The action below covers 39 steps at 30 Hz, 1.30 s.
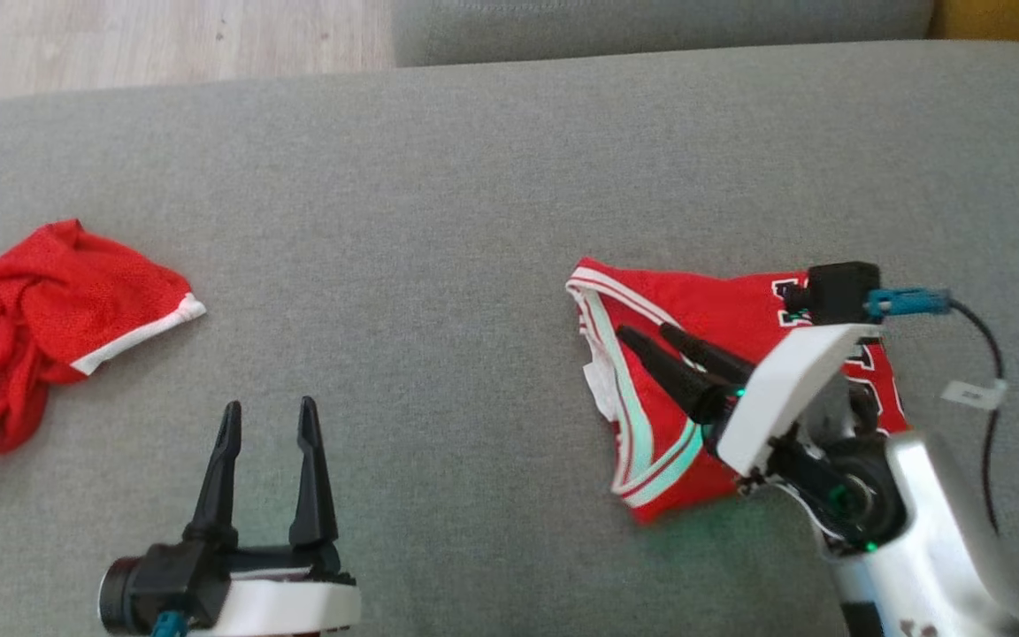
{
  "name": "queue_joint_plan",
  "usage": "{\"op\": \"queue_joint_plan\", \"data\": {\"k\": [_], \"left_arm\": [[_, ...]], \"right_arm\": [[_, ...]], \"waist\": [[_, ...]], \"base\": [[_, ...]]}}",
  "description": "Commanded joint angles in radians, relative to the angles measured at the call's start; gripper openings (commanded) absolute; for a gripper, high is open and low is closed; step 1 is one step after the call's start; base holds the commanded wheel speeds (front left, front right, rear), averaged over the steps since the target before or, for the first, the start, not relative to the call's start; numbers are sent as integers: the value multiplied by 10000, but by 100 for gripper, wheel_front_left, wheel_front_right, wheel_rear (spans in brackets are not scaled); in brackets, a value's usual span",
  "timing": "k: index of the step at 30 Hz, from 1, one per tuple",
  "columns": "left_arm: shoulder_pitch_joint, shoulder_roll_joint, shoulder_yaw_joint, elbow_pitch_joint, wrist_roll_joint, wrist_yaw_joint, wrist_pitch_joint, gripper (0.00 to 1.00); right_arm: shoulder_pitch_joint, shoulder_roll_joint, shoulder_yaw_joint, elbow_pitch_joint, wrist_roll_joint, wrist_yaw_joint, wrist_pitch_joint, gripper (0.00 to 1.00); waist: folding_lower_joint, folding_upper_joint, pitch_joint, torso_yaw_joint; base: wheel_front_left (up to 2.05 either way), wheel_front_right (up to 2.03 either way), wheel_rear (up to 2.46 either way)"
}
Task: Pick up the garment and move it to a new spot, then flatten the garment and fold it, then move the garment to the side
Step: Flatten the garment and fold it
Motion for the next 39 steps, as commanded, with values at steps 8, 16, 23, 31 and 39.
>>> {"op": "queue_joint_plan", "data": {"k": [8, 16, 23, 31, 39], "left_arm": [[216, -26, 739, -452, 65, 59, -51, 100], [249, -26, 925, -549, 116, -9, -51, 100], [122, -26, 882, -592, 95, -30, -51, 100], [-111, -26, 733, -439, 156, -147, -51, 100], [-103, -26, 897, -458, 143, -75, -51, 100]], "right_arm": [[600, -467, -503, -4246, -3750, 77, -1211, 100], [1259, -1467, -1559, -2759, -6746, 77, -4812, 100], [1003, -548, -2064, 228, -8000, 77, -5945, 0], [29, -66, -2472, 3501, -9187, 77, -6783, 0], [335, -10, -2024, 5363, -9671, 77, -7063, 0]], "waist": [[0, -1, -392, -121], [0, -1, -558, -181], [0, -1, -353, -48], [0, -1, -159, 333], [0, -1, -254, 684]], "base": [[0, 0, 0], [0, 0, 0], [0, 0, 0], [0, 0, 0], [0, 0, 0]]}}
